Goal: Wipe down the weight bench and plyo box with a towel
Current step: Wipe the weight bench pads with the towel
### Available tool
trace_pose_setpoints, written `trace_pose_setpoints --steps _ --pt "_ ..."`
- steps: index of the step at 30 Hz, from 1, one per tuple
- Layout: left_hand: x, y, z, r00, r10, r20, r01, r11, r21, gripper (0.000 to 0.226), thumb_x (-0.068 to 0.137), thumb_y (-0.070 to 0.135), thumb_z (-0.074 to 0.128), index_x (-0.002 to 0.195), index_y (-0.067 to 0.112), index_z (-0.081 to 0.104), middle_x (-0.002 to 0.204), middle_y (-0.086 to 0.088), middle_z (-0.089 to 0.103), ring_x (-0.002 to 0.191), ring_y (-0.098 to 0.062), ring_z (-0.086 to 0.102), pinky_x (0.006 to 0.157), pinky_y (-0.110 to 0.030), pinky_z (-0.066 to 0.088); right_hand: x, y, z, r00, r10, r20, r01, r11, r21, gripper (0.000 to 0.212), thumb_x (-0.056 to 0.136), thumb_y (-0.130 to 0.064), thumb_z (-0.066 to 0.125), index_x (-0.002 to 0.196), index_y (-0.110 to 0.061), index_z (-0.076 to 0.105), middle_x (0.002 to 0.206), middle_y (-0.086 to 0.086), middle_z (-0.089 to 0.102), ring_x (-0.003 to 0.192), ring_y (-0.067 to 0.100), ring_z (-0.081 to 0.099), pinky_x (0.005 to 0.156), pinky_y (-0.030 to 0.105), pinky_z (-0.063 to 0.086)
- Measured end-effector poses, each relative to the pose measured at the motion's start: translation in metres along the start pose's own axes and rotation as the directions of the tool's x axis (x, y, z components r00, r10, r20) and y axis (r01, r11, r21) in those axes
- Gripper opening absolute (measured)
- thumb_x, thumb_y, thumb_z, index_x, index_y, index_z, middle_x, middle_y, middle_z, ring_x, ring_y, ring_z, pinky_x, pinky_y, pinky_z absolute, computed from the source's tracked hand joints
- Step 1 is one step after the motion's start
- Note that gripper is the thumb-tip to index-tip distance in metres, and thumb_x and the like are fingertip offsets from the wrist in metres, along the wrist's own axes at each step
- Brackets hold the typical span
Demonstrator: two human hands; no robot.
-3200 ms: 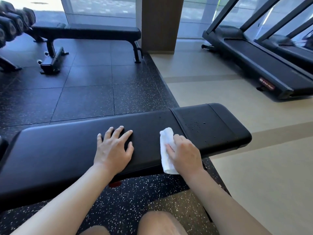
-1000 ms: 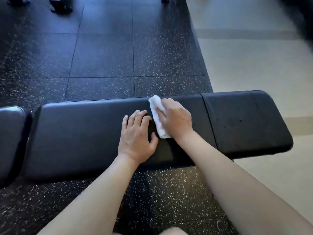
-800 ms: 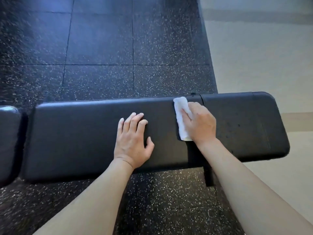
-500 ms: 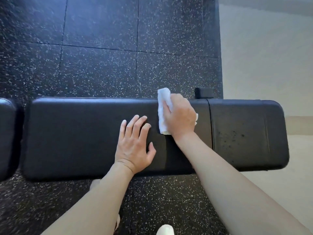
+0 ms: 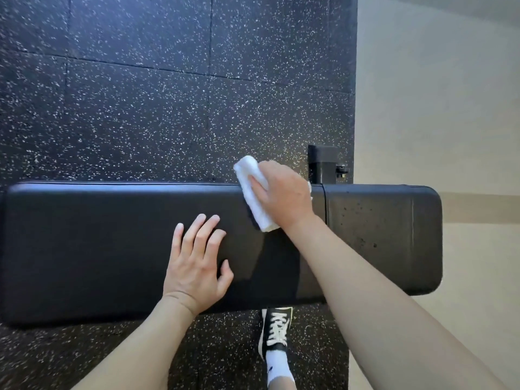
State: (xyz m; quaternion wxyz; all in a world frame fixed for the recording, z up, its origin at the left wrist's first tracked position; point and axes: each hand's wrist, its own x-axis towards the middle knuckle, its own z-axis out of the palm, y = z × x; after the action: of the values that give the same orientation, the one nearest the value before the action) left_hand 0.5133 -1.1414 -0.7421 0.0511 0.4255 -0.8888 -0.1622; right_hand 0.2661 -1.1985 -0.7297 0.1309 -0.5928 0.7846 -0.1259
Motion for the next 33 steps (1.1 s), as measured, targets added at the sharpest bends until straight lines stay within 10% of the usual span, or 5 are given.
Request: trace_pose_setpoints --steps 5,14,25,33 --pt "0.001 0.003 0.005 1.000 0.000 -0.015 0.001 1.000 0.021 0.058 0.084 0.036 0.054 0.135 0.009 0.054 0.157 -0.015 0.047 0.151 -0.040 0.038 0.125 -0.065 0.023 0.021 0.044 -0.041 0.946 0.142 0.291 -0.141 0.990 -0.022 0.033 0.100 -0.032 0.045 0.070 -0.023 0.035 0.071 -0.003 0.052 0.072 0.032 0.060 0.065 0.040 0.048" --pt "-0.002 0.007 0.008 1.000 -0.017 -0.012 0.018 0.999 0.041 0.059 0.080 0.035 0.052 0.132 0.007 0.052 0.151 -0.017 0.048 0.148 -0.041 0.039 0.126 -0.064 0.022 0.036 -0.069 0.031 0.948 0.000 0.319 -0.042 0.991 0.124 0.020 0.099 -0.033 0.043 0.082 -0.024 0.049 0.072 -0.005 0.049 0.066 0.026 0.054 0.059 0.033 0.031" --pt "0.003 0.007 0.012 1.000 -0.001 -0.008 0.002 0.998 0.057 0.060 0.079 0.036 0.056 0.133 0.010 0.051 0.156 -0.015 0.048 0.150 -0.039 0.037 0.123 -0.066 0.025 0.040 0.049 -0.048 0.871 0.212 0.443 -0.216 0.975 -0.042 0.028 0.096 -0.033 0.042 0.077 -0.013 0.045 0.070 0.002 0.060 0.069 0.031 0.060 0.067 0.039 0.053" --pt "0.001 0.005 0.006 0.999 -0.017 0.030 0.016 0.999 0.038 0.062 0.079 0.037 0.059 0.135 0.011 0.051 0.157 -0.015 0.046 0.151 -0.038 0.036 0.125 -0.064 0.022 0.045 -0.077 0.005 0.917 0.035 0.398 -0.055 0.998 0.039 0.016 0.093 -0.022 0.045 0.080 -0.015 0.052 0.065 0.000 0.058 0.061 0.028 0.057 0.057 0.029 0.039"
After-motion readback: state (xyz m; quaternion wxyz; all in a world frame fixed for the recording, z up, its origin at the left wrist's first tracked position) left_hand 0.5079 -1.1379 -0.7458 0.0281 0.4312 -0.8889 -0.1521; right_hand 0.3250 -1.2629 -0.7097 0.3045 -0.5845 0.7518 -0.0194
